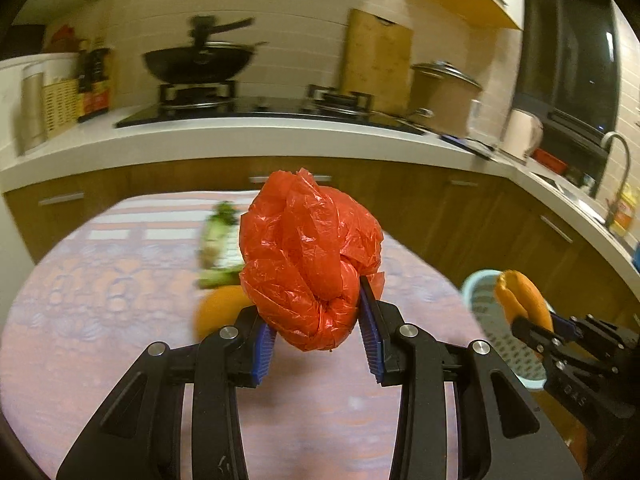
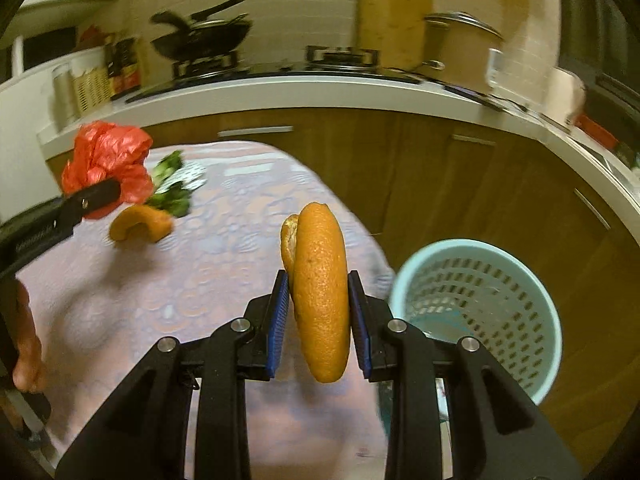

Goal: Collect trash
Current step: 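Carry the red bag and orange peel over the basket and open both tools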

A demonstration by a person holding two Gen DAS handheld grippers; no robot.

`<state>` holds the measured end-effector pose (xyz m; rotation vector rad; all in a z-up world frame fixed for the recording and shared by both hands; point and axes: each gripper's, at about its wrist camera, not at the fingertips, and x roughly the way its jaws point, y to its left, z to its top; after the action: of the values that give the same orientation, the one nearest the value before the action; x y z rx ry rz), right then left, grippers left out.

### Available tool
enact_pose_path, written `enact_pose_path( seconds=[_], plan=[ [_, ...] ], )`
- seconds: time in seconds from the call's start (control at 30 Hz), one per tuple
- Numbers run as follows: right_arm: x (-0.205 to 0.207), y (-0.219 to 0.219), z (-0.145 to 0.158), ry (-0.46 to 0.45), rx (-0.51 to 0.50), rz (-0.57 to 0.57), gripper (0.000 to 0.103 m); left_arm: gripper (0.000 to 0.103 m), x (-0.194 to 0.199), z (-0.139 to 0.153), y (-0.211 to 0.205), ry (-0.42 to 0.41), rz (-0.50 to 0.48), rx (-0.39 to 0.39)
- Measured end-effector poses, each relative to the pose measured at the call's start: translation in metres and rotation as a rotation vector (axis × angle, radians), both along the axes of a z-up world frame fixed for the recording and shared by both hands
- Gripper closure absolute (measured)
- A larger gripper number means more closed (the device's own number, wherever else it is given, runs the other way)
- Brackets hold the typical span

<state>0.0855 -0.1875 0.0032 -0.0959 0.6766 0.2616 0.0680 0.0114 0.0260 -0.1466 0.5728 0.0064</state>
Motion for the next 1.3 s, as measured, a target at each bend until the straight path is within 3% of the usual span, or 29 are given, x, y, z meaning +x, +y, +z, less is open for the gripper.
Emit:
enact_pose_path(
  seconds=[0.5, 0.73, 1.13, 1.27, 1.3],
  plan=[
    [0.013, -0.108, -0.013, 0.009, 0.088, -0.188, 0.077, 0.068, 0.03, -0.013, -0.139, 0.035, -0.23, 0.049],
    [0.018, -0.155, -0.038, 0.05, 0.162, -0.283, 0.077, 0.068, 0.051, -0.034, -0.189, 0.093, -0.31, 0.082],
    [0.035, -0.194, -0.081, 0.175, 0.189, -0.393, 0.076, 0.067, 0.082, -0.076, -0.224, 0.231, -0.378, 0.027],
    [0.039, -0.199, -0.086, 0.181, 0.194, -0.416, 0.073, 0.062, 0.083, -0.083, -0.233, 0.234, -0.402, 0.051],
    [0.04, -0.2, -0.088, 0.189, 0.195, -0.417, 0.068, 0.057, 0.084, -0.084, -0.235, 0.24, -0.405, 0.059]
  ],
)
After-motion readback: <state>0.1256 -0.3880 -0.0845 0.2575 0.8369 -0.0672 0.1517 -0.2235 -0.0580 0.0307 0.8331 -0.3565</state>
